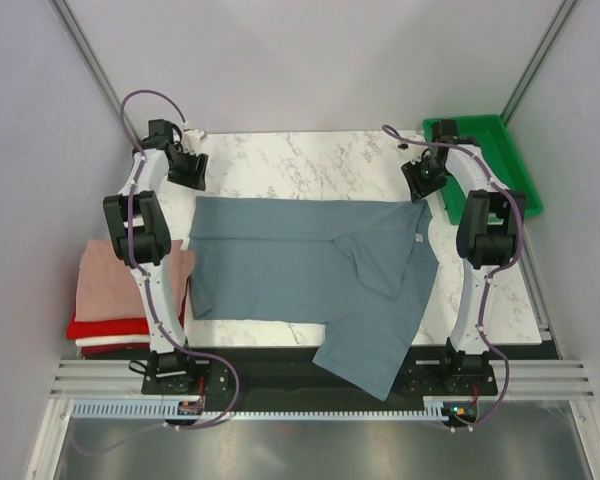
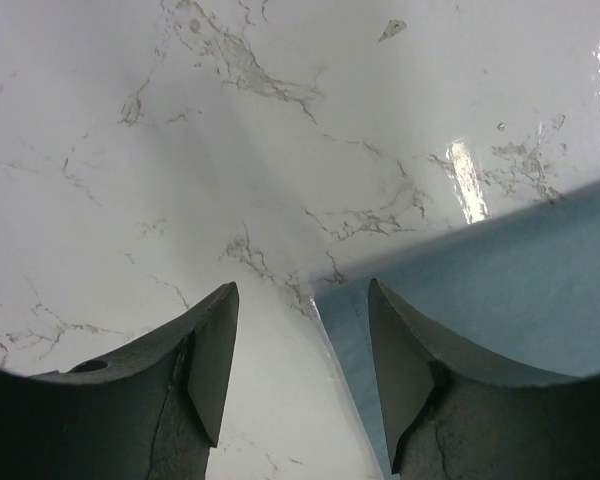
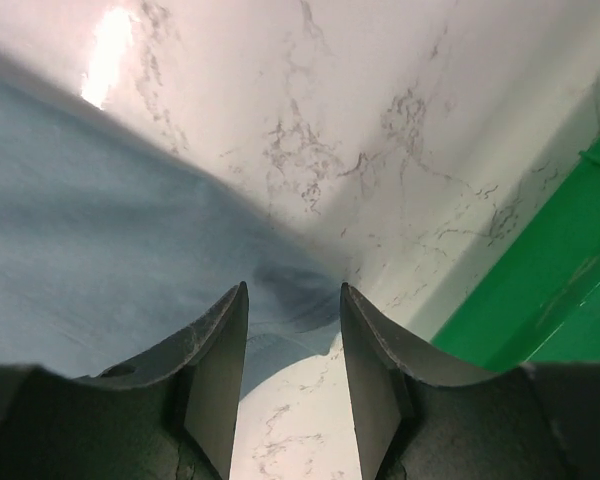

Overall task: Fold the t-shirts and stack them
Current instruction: Fold the tshirt

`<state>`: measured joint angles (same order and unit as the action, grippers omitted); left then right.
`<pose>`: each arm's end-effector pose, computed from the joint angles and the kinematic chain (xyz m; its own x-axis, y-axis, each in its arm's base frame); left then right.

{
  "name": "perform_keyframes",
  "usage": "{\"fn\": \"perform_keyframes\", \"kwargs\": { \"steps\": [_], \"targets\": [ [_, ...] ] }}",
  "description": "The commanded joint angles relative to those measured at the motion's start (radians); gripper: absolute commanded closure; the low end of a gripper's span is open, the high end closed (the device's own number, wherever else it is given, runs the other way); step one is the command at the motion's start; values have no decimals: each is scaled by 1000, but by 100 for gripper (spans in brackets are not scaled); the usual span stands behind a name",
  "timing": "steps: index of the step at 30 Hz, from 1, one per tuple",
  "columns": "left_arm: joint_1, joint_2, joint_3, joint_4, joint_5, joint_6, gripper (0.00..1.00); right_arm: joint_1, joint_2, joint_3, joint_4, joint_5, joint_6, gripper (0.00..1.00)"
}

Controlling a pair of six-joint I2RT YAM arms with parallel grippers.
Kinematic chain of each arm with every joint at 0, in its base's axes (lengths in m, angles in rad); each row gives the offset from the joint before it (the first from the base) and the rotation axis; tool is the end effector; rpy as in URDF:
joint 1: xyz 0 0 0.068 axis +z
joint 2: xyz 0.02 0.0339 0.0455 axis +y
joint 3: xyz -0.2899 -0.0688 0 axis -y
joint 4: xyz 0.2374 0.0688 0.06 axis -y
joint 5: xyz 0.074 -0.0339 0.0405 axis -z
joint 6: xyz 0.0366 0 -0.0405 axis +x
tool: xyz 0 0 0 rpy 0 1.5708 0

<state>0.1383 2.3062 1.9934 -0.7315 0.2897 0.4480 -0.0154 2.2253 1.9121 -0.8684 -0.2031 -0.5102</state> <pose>0.5102 0.0605 0.2182 -0.7675 0.3123 -0.5599 0.3800 0.9250 -0.0049 0.4826 0.0000 0.2258 -0.7773 -0.4664 -0.4223 -0.5054 0.8626 -0.0224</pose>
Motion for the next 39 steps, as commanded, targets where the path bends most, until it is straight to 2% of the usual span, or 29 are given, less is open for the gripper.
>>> {"fn": "perform_keyframes", "kwargs": {
  "steps": [1,12,29,39],
  "targets": [
    [4,24,53,-16,-3,-49,38,-24,16,28,5,22,-21,51],
    [4,56,73,-26,2,-46,38,-44,57,54,5,34,-31,52],
    [4,36,35,-59,22,-14,47,-46,122,80,-26,-18,-45,56],
    [10,-56,-7,-72,92,-19,41,-46,132,84,-23,-28,-39,57]
  ]
}}
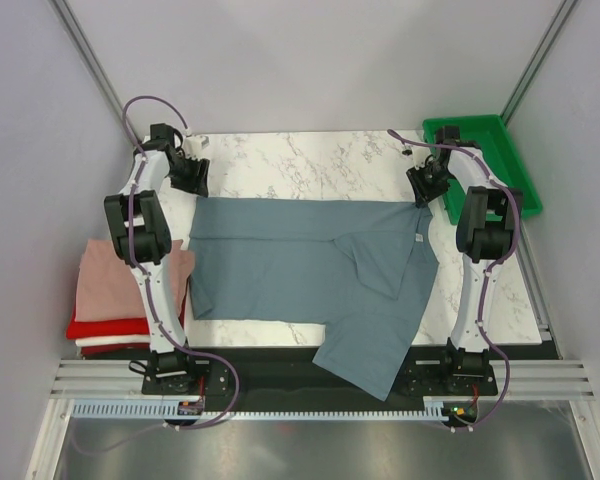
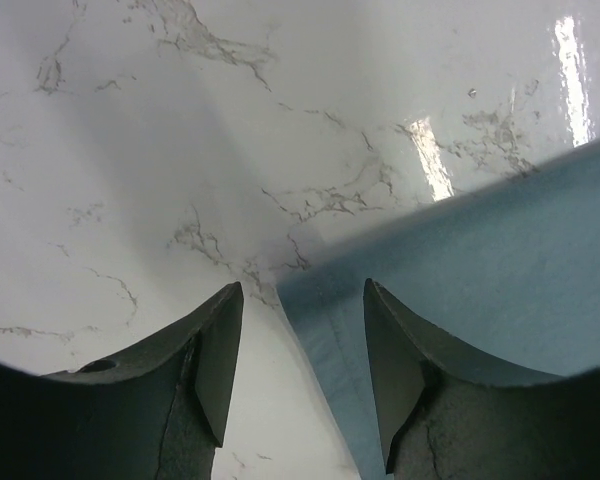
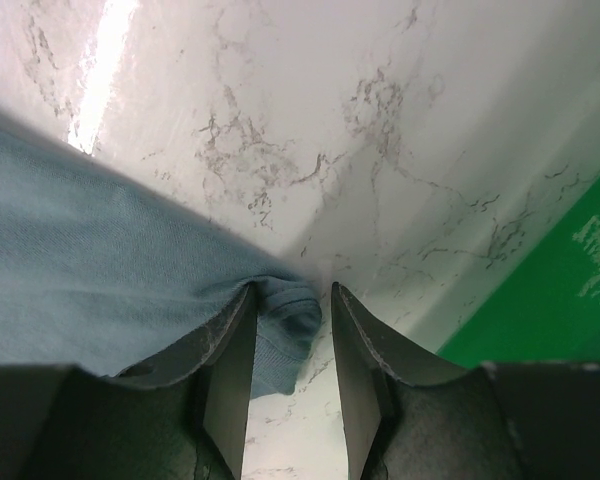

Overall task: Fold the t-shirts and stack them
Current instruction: Fold the tshirt

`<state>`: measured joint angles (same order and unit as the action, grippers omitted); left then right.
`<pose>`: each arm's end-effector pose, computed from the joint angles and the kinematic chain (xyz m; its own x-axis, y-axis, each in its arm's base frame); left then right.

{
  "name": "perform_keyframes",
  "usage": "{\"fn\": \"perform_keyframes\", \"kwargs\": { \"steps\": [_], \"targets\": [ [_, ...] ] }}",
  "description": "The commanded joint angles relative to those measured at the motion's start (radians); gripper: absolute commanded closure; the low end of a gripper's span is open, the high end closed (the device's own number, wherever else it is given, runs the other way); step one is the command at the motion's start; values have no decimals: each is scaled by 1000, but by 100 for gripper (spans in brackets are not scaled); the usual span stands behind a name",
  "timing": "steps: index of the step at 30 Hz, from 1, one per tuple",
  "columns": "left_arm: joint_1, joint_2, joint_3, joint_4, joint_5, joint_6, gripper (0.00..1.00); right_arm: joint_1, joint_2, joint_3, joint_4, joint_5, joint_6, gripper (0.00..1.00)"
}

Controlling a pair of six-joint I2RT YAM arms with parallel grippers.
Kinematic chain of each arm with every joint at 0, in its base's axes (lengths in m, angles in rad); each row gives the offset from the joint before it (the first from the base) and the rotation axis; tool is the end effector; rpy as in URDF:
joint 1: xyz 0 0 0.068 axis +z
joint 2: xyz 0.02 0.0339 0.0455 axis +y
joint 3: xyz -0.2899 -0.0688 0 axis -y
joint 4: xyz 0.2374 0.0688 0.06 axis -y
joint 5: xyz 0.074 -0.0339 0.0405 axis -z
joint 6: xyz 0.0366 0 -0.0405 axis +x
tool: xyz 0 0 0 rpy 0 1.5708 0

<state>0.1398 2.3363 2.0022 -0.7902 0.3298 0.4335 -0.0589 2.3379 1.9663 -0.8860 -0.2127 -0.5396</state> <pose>0.5084 0.0596 0.2034 -0.8078 0.2877 -0.5146 0.3812 0.9207 -0.0837 0.4976 -0.0216 0.1875 -0.8110 -0.4553 -0.3675 -0.4943 0.8692 0.0140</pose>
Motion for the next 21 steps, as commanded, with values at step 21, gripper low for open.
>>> {"fn": "perform_keyframes", "kwargs": {
  "steps": [21],
  "targets": [
    [12,17,36,-30,49,11,47,-2,38,34,-7,-25,7,63]
  ]
}}
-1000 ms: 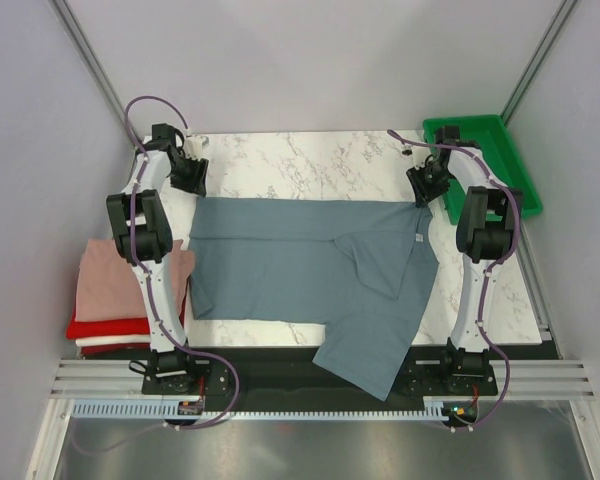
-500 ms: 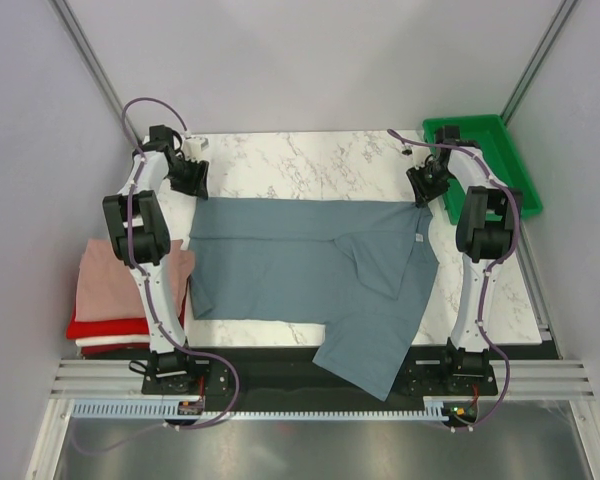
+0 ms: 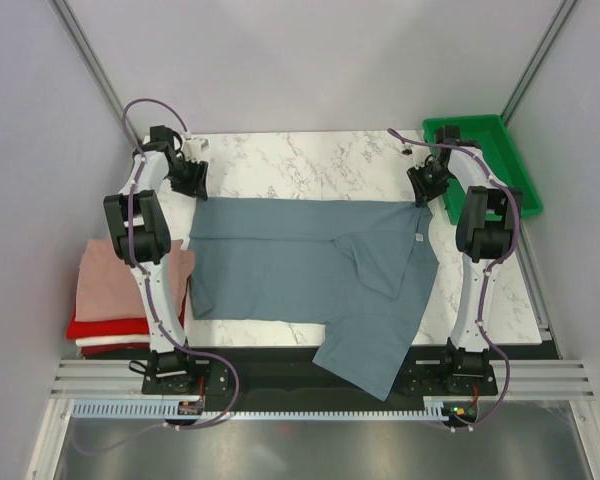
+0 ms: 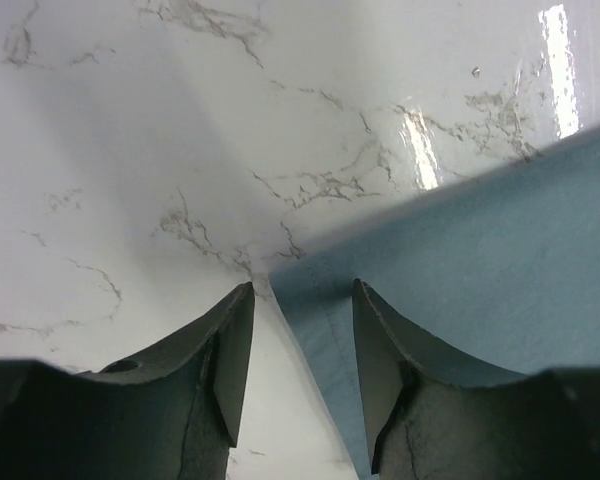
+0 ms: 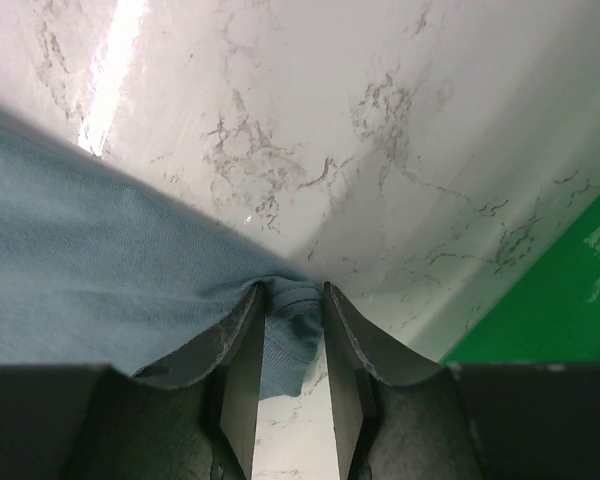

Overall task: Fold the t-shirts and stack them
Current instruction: Fold the tshirt

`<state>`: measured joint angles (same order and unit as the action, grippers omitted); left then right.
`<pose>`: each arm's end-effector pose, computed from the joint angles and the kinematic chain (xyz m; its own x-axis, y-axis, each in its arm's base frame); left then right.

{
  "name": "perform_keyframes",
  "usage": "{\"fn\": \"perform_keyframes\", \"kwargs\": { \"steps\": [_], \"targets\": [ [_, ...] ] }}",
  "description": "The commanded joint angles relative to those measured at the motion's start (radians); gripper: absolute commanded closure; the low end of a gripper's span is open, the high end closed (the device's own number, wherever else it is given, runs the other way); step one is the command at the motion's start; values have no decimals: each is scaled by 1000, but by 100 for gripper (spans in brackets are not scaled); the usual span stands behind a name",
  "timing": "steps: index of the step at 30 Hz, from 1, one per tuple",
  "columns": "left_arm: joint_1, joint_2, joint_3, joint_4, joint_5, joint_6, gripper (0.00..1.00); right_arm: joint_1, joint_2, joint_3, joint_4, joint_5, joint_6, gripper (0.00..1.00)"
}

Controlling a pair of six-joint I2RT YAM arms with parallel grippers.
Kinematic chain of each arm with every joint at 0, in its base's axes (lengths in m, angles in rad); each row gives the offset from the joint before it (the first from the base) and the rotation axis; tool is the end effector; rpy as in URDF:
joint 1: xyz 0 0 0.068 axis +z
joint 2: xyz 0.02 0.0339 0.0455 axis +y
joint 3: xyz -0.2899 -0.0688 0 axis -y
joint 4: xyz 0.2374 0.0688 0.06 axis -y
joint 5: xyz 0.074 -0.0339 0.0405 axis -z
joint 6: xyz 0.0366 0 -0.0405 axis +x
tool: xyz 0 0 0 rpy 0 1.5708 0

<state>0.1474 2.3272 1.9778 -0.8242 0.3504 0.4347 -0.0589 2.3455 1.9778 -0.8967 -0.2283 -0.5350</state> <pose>0.5009 0.0617 0.1995 -0.8301 0.2766 -0.4842 0.3782 0.9174 -0.1242 0.4986 -0.0211 0.1868 -0.8133 -0.4495 -0.3695 -0.4946 0.8686 0.0318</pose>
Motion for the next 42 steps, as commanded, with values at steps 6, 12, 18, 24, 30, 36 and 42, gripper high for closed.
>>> {"fn": "perform_keyframes", "kwargs": {
  "steps": [6,12,18,24,30,36,42],
  "targets": [
    [1,52,75,7,50,12,57,-2,37,27,4,-9,9,68],
    [1,47,66,7,47,13,59,-2,26,18,2,-3,4,68],
    [-3,57,72,7,52,12,84,-2,40,29,5,-9,10,81],
    [-2,41,107,11,65,9,98,-4,41,95,13,4,18,100],
    [0,-35,156,30,111,-27,98,-18,-18,184,27,23,13,100],
    [-2,-129,173,53,148,-70,98,-33,-127,227,48,11,-5,100],
    [-2,-296,116,56,157,-91,98,-62,-271,185,88,-23,-31,100]
  ]
}}
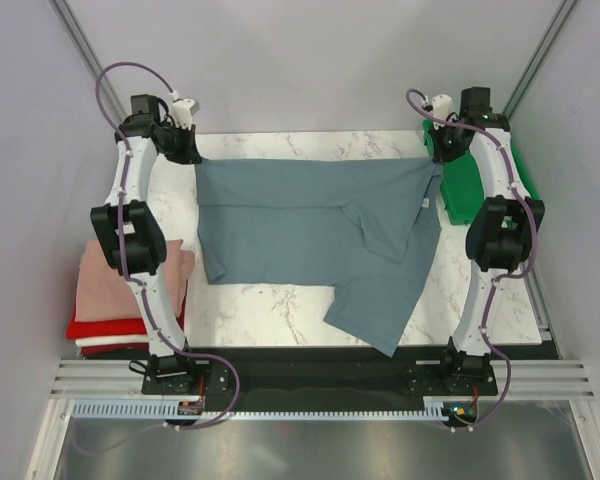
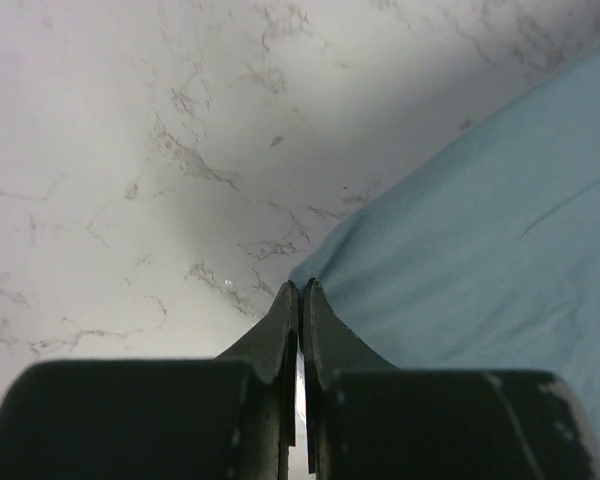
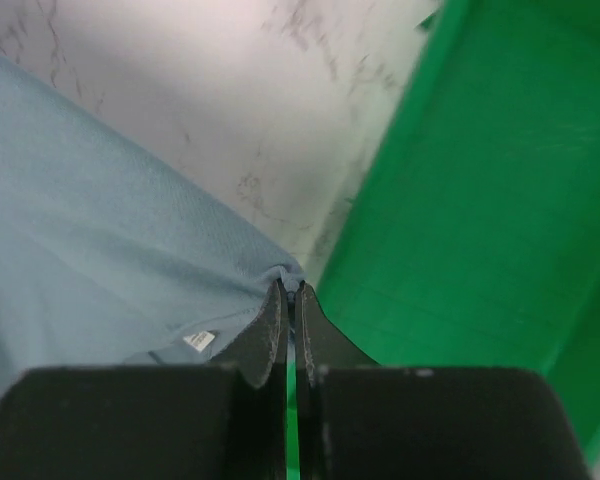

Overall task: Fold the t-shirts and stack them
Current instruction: Fold the tshirt

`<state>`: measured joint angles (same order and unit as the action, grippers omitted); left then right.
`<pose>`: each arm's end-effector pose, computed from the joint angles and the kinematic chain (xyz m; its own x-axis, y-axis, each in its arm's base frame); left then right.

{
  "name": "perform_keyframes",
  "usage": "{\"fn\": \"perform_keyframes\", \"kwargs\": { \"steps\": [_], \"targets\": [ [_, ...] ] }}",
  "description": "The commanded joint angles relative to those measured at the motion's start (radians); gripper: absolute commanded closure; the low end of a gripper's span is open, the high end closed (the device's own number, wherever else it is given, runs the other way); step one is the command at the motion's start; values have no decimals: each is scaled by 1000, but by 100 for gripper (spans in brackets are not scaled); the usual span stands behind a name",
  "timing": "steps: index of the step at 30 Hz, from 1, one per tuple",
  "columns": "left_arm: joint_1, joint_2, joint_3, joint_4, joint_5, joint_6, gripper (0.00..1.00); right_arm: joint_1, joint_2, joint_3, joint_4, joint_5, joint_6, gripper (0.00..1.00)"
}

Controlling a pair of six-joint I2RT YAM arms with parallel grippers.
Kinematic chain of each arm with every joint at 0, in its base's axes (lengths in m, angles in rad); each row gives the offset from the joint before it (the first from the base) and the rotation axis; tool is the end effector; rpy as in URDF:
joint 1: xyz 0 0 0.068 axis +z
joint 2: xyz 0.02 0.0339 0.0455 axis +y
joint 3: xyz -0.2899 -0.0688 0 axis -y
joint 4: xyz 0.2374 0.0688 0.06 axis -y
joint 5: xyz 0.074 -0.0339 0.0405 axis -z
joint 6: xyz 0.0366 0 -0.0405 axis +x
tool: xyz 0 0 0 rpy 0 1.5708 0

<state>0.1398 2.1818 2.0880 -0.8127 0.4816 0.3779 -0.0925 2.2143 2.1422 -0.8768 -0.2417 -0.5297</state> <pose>0.4915 0.0520 0.3046 -0.6659 0.2365 -0.7076 0.4357 0.8932 -0.1115 0.4975 -0.0374 0.2991 -0.6736 -0.4302 -0.6010 -0.4513 0.8833 -0.1265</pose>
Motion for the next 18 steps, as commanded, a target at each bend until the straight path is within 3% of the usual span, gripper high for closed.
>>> {"fn": "perform_keyframes", "kwargs": {
  "steps": [1,9,18],
  "targets": [
    [7,-175,-5,44,23,-34,98,-32,-189,6,79,-13,-41,100],
    [6,-506,-180,44,35,-36,98,-65,-461,-137,150,-38,-39,100],
    [7,-935,-387,61,-21,-16,98,-75,-956,-366,187,-28,-111,100]
  ]
}}
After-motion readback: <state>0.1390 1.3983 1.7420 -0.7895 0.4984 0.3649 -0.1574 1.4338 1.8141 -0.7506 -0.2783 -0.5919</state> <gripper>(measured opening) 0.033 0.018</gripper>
